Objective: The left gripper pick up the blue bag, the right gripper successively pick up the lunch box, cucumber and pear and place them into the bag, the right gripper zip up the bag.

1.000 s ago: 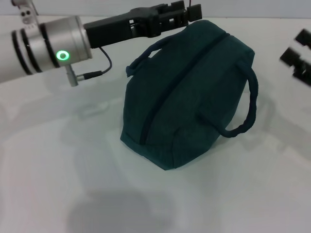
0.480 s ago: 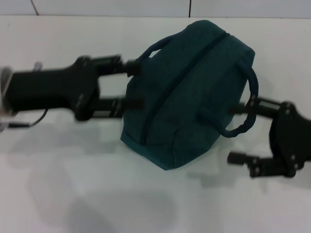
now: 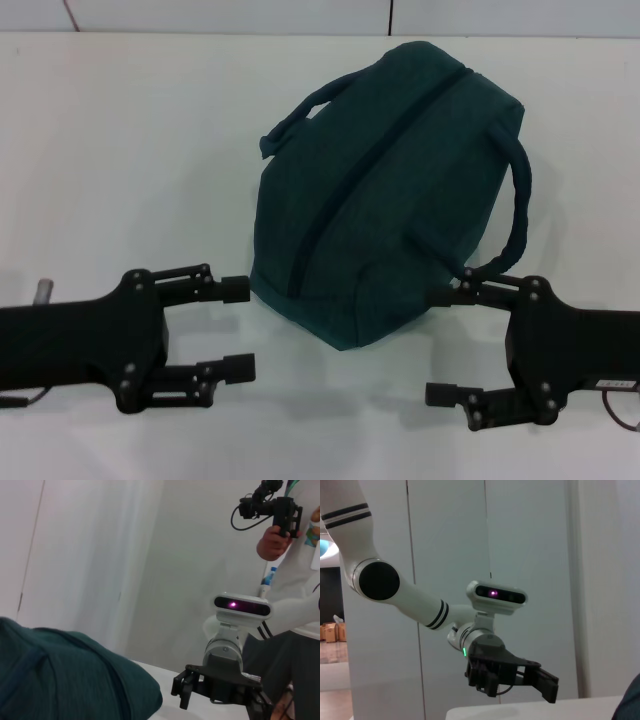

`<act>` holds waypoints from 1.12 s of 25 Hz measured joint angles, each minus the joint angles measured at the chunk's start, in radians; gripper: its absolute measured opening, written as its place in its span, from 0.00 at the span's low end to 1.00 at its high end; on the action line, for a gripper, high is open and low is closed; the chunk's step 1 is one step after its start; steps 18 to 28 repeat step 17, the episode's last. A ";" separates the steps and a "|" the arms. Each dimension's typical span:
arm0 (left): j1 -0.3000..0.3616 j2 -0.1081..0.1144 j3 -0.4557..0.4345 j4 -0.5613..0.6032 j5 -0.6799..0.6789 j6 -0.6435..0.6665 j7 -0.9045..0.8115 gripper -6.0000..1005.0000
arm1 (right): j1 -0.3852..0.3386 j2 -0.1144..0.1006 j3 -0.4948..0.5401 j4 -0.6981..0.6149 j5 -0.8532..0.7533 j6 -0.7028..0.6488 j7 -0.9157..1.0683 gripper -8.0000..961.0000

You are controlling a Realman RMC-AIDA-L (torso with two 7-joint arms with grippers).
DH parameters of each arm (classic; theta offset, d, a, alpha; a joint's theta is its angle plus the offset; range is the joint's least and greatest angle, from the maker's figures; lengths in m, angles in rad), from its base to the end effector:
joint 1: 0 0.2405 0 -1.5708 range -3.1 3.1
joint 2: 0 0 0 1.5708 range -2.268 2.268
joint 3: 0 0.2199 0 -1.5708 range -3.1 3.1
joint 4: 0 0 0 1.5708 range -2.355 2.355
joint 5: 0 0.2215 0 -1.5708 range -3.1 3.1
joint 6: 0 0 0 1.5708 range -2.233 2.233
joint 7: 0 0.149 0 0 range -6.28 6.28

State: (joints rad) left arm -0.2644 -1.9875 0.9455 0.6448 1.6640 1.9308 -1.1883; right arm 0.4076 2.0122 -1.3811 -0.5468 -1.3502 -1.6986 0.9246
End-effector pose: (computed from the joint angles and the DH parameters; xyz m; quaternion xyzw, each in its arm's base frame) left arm -0.2565 0.2303 0.0395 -0.9249 -0.1372 -0.3531 0.0310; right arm 0.2039 0.2599 -0.0255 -0.9339 0.0028 0.3570 0.0194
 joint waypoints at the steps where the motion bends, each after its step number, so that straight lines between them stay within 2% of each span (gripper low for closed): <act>1: 0.007 -0.001 -0.001 -0.015 -0.001 -0.001 0.023 0.75 | 0.001 0.000 -0.004 0.008 0.000 0.001 -0.001 0.88; 9: 0.013 -0.001 0.000 -0.037 0.006 -0.002 0.027 0.75 | 0.011 0.001 -0.007 0.068 -0.003 0.017 -0.048 0.88; 28: 0.010 -0.002 0.000 -0.041 0.008 0.001 0.020 0.75 | 0.009 0.002 -0.007 0.071 -0.001 0.022 -0.050 0.88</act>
